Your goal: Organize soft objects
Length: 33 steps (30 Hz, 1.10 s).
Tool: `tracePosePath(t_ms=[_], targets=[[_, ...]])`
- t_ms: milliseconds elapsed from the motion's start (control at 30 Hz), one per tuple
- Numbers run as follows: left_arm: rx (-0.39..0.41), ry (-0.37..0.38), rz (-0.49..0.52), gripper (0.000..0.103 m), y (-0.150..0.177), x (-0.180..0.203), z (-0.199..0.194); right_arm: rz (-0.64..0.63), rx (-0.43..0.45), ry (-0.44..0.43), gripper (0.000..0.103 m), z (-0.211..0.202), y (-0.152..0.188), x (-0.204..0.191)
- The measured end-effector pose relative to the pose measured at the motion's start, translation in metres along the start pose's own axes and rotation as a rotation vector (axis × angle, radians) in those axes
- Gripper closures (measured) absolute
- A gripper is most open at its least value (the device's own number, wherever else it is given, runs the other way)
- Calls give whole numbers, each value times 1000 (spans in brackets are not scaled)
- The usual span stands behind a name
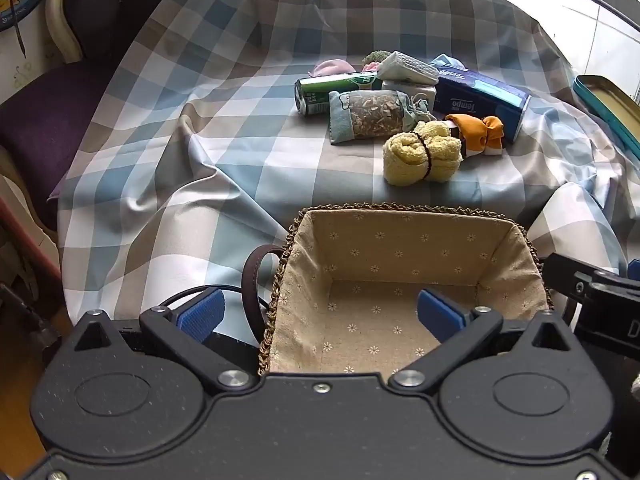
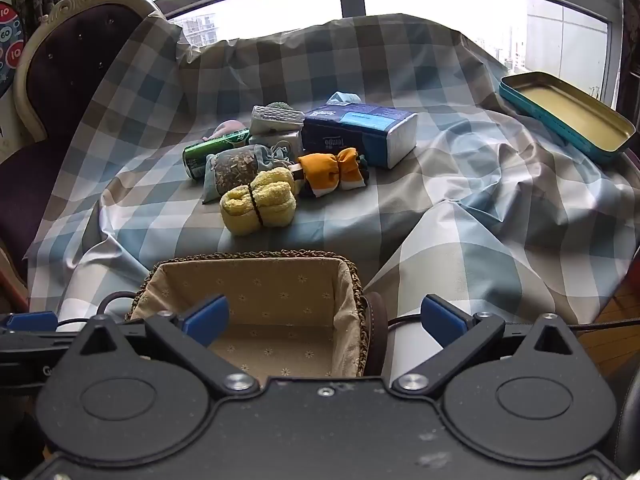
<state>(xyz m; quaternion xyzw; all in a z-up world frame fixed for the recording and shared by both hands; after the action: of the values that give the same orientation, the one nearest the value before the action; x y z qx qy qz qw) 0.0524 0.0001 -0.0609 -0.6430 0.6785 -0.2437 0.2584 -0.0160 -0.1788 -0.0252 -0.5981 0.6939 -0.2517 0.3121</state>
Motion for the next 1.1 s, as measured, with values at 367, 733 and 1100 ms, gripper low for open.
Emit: tracePosePath(t_ms=[367, 733, 1100], targets=[[-16, 8, -13, 3, 14, 6, 9, -3, -12, 0, 0, 5, -1, -2], [-41, 16, -10, 3, 9, 2, 8, -4, -26, -3, 0, 10, 3, -2], [-49, 18, -15, 3, 14, 1, 10, -7, -32, -13, 0, 8, 3, -3]])
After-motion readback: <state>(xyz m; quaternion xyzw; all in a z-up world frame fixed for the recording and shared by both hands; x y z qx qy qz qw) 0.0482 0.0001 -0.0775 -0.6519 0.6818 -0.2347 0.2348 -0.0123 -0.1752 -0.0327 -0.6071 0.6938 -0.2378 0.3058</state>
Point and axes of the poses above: each gripper's, at about its wrist camera, not at the fingertips, and z roughly the way its jaws point, x to its right, y to its underside, the point moved 8 cm from there along z, roughly the way its jaws point, and after that the axes turned 1 degree about x, right-handed, at the moved point
